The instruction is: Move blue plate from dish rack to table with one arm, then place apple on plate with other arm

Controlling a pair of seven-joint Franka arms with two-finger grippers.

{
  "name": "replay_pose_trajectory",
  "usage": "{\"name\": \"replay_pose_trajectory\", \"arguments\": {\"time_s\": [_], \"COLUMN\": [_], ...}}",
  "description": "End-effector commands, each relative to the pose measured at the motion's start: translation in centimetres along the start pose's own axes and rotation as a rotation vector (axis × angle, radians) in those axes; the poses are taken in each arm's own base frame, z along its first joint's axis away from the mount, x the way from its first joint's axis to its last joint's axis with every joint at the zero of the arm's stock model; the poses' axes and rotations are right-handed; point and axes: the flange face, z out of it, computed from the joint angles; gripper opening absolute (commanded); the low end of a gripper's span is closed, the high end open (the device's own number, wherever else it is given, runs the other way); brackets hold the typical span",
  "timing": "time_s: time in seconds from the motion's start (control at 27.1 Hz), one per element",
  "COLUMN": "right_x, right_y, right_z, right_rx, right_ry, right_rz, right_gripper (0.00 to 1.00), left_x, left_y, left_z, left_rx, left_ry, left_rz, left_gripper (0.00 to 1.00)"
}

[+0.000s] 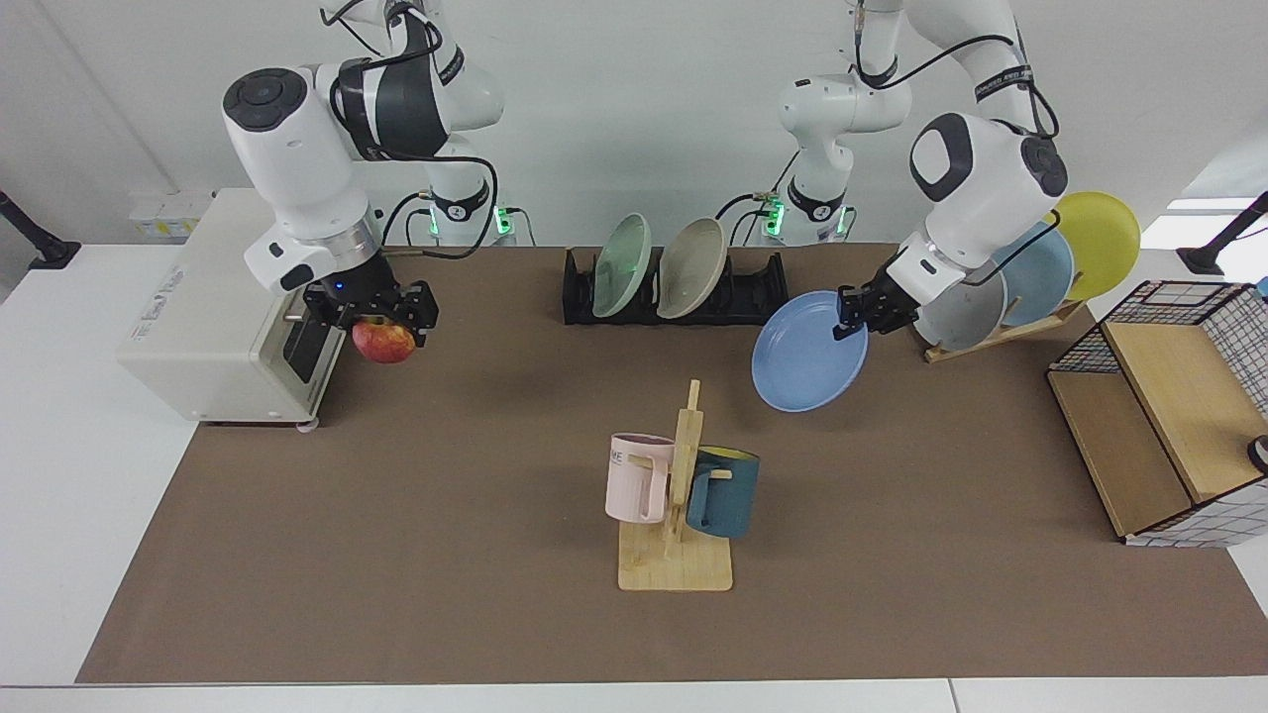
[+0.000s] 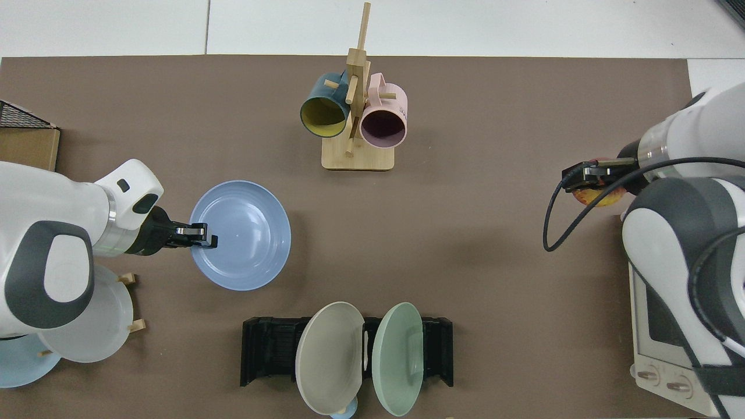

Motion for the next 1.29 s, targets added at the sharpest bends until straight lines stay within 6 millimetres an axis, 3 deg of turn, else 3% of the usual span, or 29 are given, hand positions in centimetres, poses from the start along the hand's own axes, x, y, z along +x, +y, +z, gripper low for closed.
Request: {"name": "replay_pose_trajectory", "arguments": {"time_s": [0.0,0.15,0.44,0.59,0.66,0.78,0.96,1.26], "right_x": [-4.7,-6.5,-6.6,-6.9,-7.0,-7.1,-7.2,-7.8], "right_y": [0.5,-0.3,-0.5,-2.9,-4.1,-5.9,-8.8,-13.4], "right_z": [2.1,3.4,3.4,3.6,3.7,4.1,4.3,4.9], "right_rx": [0.008,0.015,0.020,0.025,0.027,0.029,0.031,0.026], "right_ry": [0.045,0.060,0.054,0.051,0.048,0.047,0.044,0.036], "right_rz": [0.016,0.005,0.025,0.051,0.078,0.094,0.133,0.191], "right_gripper": [0.05,0.05,0.05,0.05,0.05,0.05,0.05,0.05], "left_x": [1.6,1.3,1.1,1.8,2.2,2.4,2.1,1.5], "left_y": [-1.8,-2.5,-3.3,-3.5,-3.4,-1.9,-0.9,3.1], "left_z": [2.7,4.5,8.5,9.9,11.9,13.6,14.2,16.1], "left_rx": [-0.155,-0.234,-0.326,-0.337,-0.336,-0.336,-0.352,-0.313], "left_ry": [-0.010,-0.023,0.021,0.050,0.031,0.040,0.021,0.043], "left_rz": [-0.013,-0.025,-0.056,-0.083,-0.084,-0.082,-0.076,-0.058], "left_gripper": [0.00,0.00,0.00,0.00,0.00,0.00,0.00,0.00]}}
